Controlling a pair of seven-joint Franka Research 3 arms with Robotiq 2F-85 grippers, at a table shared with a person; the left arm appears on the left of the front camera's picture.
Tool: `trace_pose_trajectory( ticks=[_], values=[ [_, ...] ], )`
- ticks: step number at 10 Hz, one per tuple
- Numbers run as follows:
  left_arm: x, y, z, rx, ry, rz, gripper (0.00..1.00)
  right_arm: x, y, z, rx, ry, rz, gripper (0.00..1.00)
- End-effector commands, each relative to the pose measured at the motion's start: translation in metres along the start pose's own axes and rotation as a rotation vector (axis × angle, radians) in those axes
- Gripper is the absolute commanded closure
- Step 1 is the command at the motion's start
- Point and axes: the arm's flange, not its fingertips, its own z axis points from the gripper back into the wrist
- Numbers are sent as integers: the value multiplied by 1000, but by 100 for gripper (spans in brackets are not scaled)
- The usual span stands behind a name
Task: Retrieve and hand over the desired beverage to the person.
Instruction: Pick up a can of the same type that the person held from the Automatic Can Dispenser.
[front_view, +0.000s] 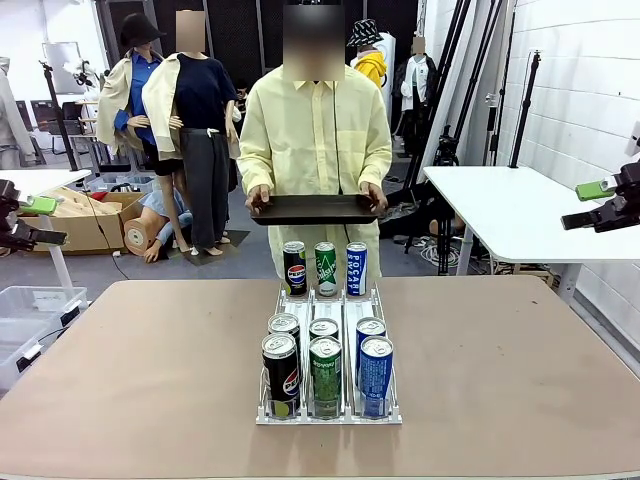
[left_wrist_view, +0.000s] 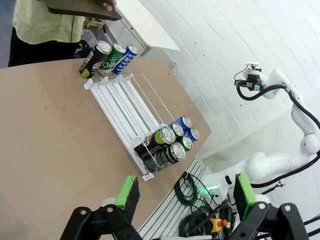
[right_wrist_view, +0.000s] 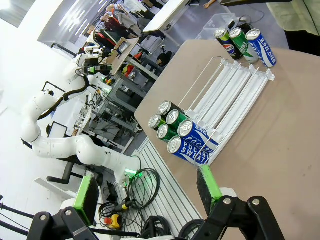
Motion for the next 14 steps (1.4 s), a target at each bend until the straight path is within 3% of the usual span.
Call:
trace_pose_trajectory(
  ticks=[1, 14],
  values=[
    [1, -1, 1, -18, -18, -1, 0, 1, 0, 0, 12, -6, 1, 0],
    [1, -1, 1, -18, -18, -1, 0, 1, 0, 0, 12, -6, 1, 0]
  ],
)
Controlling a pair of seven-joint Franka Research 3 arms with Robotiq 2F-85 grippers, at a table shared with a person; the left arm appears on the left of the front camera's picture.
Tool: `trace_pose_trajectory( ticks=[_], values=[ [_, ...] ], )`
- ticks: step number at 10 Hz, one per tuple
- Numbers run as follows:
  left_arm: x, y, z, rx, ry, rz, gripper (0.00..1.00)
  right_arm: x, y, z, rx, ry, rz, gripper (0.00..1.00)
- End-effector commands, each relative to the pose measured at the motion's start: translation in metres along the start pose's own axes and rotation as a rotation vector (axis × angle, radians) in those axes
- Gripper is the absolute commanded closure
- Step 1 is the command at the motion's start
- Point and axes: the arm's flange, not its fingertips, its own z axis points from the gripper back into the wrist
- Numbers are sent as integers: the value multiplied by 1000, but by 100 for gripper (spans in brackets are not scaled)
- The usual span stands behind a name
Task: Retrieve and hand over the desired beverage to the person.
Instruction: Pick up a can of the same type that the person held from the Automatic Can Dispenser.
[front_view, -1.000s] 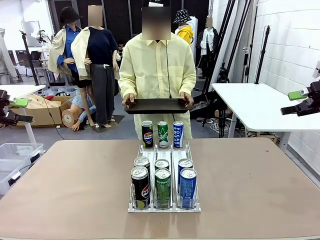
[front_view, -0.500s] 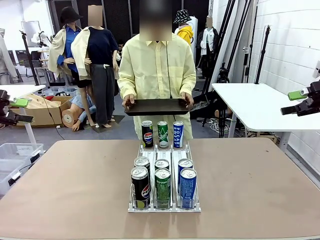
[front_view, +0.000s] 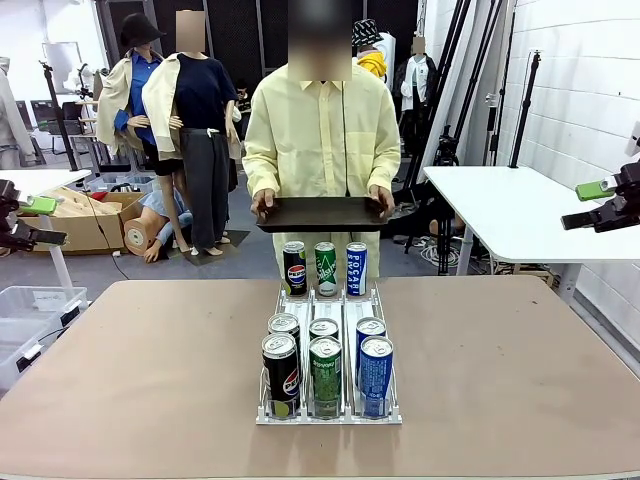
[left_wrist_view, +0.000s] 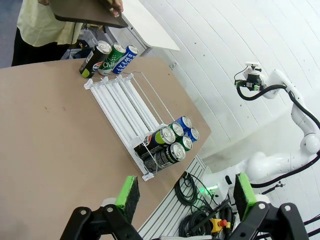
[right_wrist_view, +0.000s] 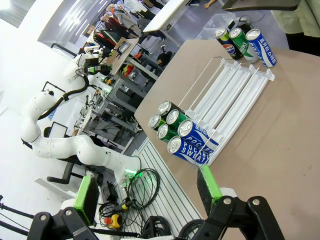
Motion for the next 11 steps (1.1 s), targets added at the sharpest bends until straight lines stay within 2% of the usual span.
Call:
trace_pose_trajectory(
  ticks=[1, 11],
  values=[
    [1, -1, 1, -18, -18, -2, 0, 1, 0, 0, 12, -6, 1, 0],
    [1, -1, 1, -18, -18, -2, 0, 1, 0, 0, 12, -6, 1, 0]
  ],
)
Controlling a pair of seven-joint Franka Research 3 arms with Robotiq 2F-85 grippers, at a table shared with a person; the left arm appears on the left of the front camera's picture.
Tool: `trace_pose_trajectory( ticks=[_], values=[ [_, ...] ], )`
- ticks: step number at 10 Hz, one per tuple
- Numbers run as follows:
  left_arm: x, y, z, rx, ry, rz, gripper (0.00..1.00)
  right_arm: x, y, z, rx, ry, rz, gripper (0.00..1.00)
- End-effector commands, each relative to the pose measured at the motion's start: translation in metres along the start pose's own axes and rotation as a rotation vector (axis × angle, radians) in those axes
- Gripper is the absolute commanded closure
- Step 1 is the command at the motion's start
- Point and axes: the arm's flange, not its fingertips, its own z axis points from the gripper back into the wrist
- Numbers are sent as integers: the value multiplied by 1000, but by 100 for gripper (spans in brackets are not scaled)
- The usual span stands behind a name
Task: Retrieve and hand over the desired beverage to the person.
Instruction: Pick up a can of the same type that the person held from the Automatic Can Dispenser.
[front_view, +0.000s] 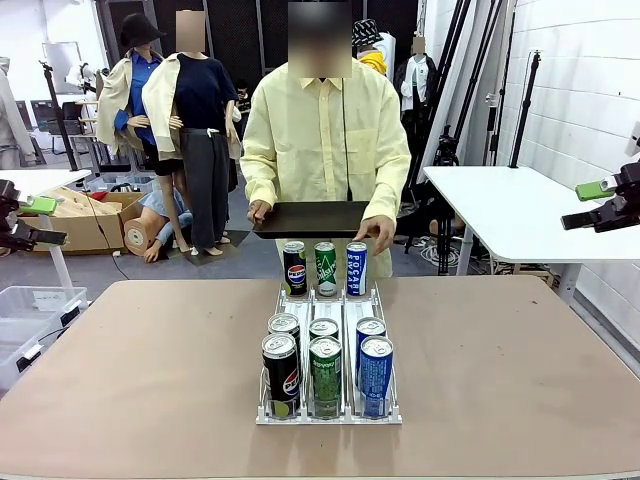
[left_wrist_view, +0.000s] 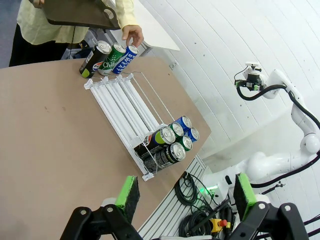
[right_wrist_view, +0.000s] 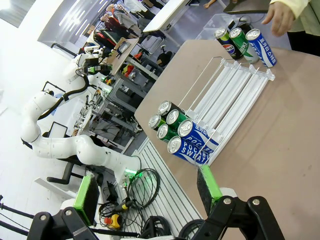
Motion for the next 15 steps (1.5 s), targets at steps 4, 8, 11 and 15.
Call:
trace_pose_trajectory(
  ticks=[4, 8, 11, 15],
  values=[
    [1, -1, 1, -17, -18, -2, 0, 1, 0, 0, 12, -6, 1, 0],
    [1, -1, 1, -17, -18, -2, 0, 1, 0, 0, 12, -6, 1, 0],
    [1, -1, 1, -17, -18, -2, 0, 1, 0, 0, 12, -6, 1, 0],
    [1, -1, 1, -17, -18, -2, 0, 1, 0, 0, 12, -6, 1, 0]
  ],
)
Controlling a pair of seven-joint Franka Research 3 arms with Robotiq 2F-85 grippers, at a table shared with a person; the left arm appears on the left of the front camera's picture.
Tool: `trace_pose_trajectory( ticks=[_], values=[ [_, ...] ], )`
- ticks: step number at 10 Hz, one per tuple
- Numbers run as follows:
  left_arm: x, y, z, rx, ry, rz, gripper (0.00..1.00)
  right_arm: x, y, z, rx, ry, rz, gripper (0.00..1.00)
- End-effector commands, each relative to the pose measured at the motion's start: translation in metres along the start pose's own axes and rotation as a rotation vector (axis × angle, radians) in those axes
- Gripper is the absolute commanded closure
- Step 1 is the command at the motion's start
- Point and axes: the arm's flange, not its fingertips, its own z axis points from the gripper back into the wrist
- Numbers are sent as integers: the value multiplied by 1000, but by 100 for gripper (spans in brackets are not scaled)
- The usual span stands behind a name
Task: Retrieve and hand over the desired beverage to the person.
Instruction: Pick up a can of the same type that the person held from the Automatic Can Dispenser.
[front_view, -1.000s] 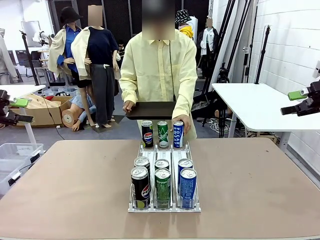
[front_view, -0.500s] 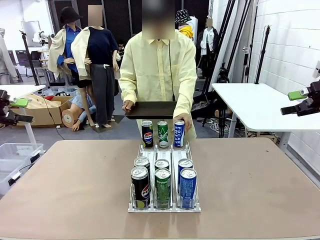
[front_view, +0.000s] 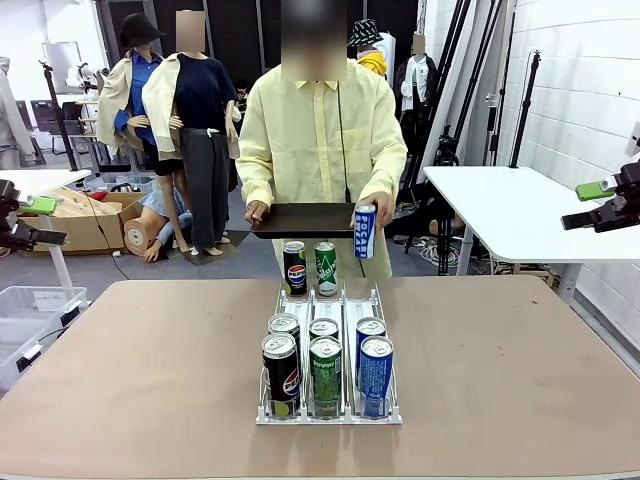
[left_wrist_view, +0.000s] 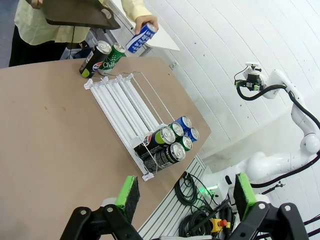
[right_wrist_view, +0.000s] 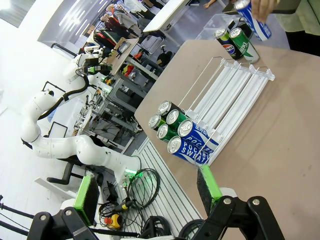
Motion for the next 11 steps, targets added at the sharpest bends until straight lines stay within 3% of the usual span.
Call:
trace_pose_trajectory(
  ticks=[1, 11],
  values=[
    [1, -1, 1, -17, -18, -2, 0, 1, 0, 0, 12, -6, 1, 0],
    [1, -1, 1, -17, -18, -2, 0, 1, 0, 0, 12, -6, 1, 0]
  ],
)
